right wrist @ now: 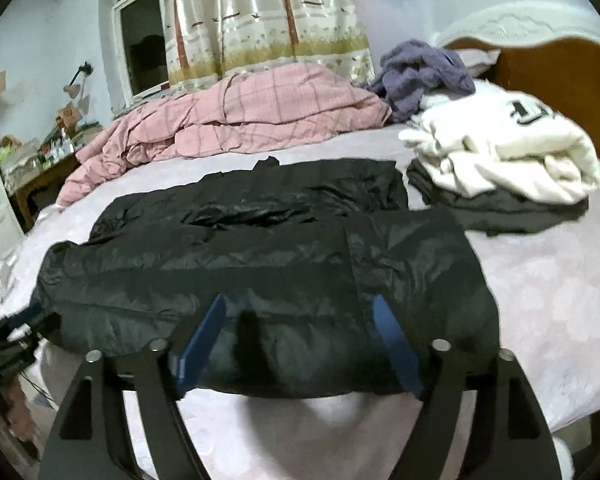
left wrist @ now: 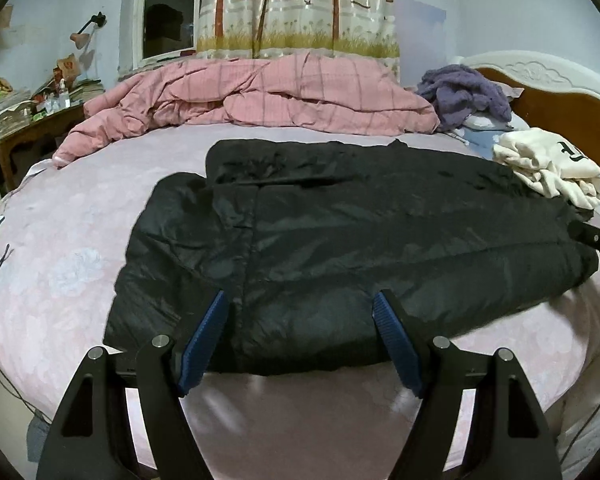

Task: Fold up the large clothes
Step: 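Lift both open tools away from the flattened jacket strip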

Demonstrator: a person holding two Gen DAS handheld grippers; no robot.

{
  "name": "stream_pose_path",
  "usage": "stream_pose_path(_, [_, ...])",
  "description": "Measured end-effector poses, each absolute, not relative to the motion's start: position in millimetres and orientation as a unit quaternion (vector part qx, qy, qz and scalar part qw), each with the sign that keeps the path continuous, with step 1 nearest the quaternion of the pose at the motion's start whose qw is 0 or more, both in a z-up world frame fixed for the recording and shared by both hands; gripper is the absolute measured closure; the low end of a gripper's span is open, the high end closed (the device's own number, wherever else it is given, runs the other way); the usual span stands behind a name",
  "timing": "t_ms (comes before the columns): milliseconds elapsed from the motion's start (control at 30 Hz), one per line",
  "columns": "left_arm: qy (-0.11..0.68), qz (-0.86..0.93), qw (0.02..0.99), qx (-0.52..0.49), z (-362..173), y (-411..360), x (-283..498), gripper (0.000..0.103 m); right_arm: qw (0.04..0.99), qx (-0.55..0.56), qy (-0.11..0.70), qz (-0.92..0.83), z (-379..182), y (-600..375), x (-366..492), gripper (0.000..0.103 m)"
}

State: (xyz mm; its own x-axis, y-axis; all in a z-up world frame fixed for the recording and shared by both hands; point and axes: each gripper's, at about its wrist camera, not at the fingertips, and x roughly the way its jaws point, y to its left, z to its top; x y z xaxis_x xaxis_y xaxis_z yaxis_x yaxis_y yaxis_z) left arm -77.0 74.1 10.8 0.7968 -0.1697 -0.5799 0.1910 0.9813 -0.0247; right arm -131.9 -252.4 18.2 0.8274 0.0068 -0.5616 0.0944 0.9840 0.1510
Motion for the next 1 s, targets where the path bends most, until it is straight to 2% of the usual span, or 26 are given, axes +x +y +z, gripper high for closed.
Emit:
stream_pose_path(33, [0.303,-0.094,0.948,0.021,10.0,71.9,-78.2,0.021,0.952,0.092,0.293,-0.018,18.0,-252.8,-132.0,0.020])
stream_pose_path(100, [0.299,-0.084,0.950,0.021,9.0,70.8,-80.8,0.005,0.953,0.090,0.290,-0.015,18.7,-251.0,-130.7,0.019])
stream_pose_path(167, [0.298,-0.082,0.951,0.009,8.3,73.3,-82.2,0.001,0.955,0.087,0.283,-0.023,19.5,-250.0,-132.2,0.019])
stream_pose_path(367, [0.300,-0.078,0.951,-0.012,3.8,80.2,-94.2,0.001,0.956,0.114,0.268,-0.020,18.1,-251.9,-152.7,0.017])
stream_pose_path(633, [0.294,-0.073,0.953,-0.008,-3.3,71.4,-111.0,0.001,0.950,0.110,0.291,0.014,5.8,-237.4,-176.5,0.017])
stream_pose_path(833, [0.306,-0.082,0.949,0.000,-9.6,60.2,-111.7,0.001,0.929,0.122,0.343,0.060,-10.0,-232.0,-162.1,0.017])
stream_pose_path(1000, [0.355,-0.102,0.928,-0.052,-21.6,71.5,-98.0,0.001,0.905,0.158,0.388,0.074,-29.7,-231.0,-147.6,0.017])
